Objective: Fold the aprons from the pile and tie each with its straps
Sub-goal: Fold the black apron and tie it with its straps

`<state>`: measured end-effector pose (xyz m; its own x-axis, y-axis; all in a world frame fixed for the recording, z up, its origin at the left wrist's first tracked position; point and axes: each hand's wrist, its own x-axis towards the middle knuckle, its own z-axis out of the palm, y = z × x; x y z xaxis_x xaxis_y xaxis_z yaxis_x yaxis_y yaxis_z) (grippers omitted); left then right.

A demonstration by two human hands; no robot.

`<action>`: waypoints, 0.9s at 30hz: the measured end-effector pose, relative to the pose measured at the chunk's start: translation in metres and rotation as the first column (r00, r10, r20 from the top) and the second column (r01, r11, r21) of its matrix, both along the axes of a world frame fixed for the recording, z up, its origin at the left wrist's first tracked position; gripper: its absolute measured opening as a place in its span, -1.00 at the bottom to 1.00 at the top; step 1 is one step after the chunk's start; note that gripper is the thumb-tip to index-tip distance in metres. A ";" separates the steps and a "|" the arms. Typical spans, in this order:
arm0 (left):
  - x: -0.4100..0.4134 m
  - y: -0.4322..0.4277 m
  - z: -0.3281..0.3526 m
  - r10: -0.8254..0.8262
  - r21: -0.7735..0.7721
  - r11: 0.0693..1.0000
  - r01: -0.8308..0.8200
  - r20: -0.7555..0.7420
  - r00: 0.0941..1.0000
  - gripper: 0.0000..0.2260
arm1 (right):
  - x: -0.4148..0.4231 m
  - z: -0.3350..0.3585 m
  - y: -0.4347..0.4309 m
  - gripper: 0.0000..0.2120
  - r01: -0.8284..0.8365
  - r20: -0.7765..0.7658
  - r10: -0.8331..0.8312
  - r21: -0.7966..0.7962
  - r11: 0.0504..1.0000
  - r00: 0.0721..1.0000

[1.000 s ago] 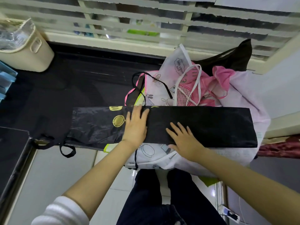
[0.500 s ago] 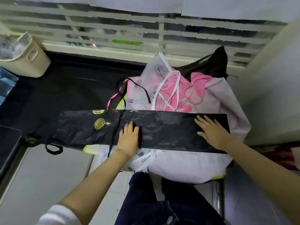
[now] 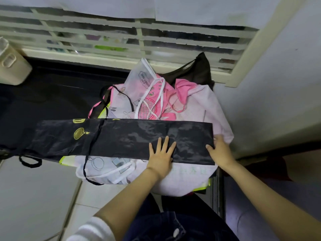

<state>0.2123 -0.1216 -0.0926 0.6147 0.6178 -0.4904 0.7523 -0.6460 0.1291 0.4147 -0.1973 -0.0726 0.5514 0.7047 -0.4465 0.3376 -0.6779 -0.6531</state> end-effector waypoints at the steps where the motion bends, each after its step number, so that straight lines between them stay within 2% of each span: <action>1: 0.000 -0.002 -0.001 -0.005 0.017 1.000 0.005 -0.008 1.000 -0.46 | 0.002 0.001 0.000 -0.72 -0.007 -0.016 0.007 -0.004 1.000 1.000; 4: -0.002 -0.004 -0.004 -0.004 0.042 0.999 0.004 -0.004 1.000 -0.45 | 0.006 0.010 0.002 -0.76 0.002 -0.091 0.000 0.023 1.000 0.996; 7: 0.000 -0.006 -0.002 0.010 0.038 0.999 -0.010 -0.002 1.000 -0.44 | 0.012 0.021 0.003 -0.96 -0.012 -0.137 0.021 0.063 0.998 0.990; 9: 0.003 -0.006 0.002 0.030 0.006 1.000 -0.030 0.002 1.000 -0.41 | 0.013 0.030 0.006 -0.91 -0.034 -0.175 0.045 0.069 0.997 0.983; 13: 0.017 -0.008 0.015 0.083 -0.129 0.989 -0.072 0.085 0.993 -0.34 | 0.010 0.054 0.020 -0.90 -0.023 -0.190 0.049 0.138 0.990 0.981; 18: 0.040 -0.013 0.033 0.199 -0.372 0.925 -0.077 0.302 0.932 -0.32 | 0.000 0.095 0.048 -0.89 0.010 -0.234 0.062 0.297 0.955 0.970; 20: 0.043 -0.009 0.044 0.332 -0.460 0.883 -0.092 0.473 0.816 -0.38 | -0.008 0.111 0.058 -0.88 0.032 -0.272 0.064 0.334 0.942 0.960; 22: 0.041 -0.001 0.062 0.488 -0.518 0.841 -0.155 0.602 0.632 -0.59 | -0.019 0.127 0.070 -0.87 0.053 -0.311 0.068 0.364 0.930 0.948; 24: 0.034 0.014 0.086 0.616 -0.567 0.783 -0.254 0.653 0.441 -0.77 | -0.034 0.137 0.082 -0.85 0.057 -0.335 0.084 0.390 0.919 0.938; 27: 0.014 0.041 0.130 0.731 -0.666 0.680 -0.307 0.648 0.214 -0.75 | -0.064 0.145 0.101 -0.84 0.021 -0.342 0.142 0.431 0.902 0.929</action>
<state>0.2264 -0.0806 0.0374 0.3966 0.8970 -0.1950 0.2399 0.1038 0.9652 0.3505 -0.0965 0.0727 0.3617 0.8960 -0.2578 0.0580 -0.2976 -0.9529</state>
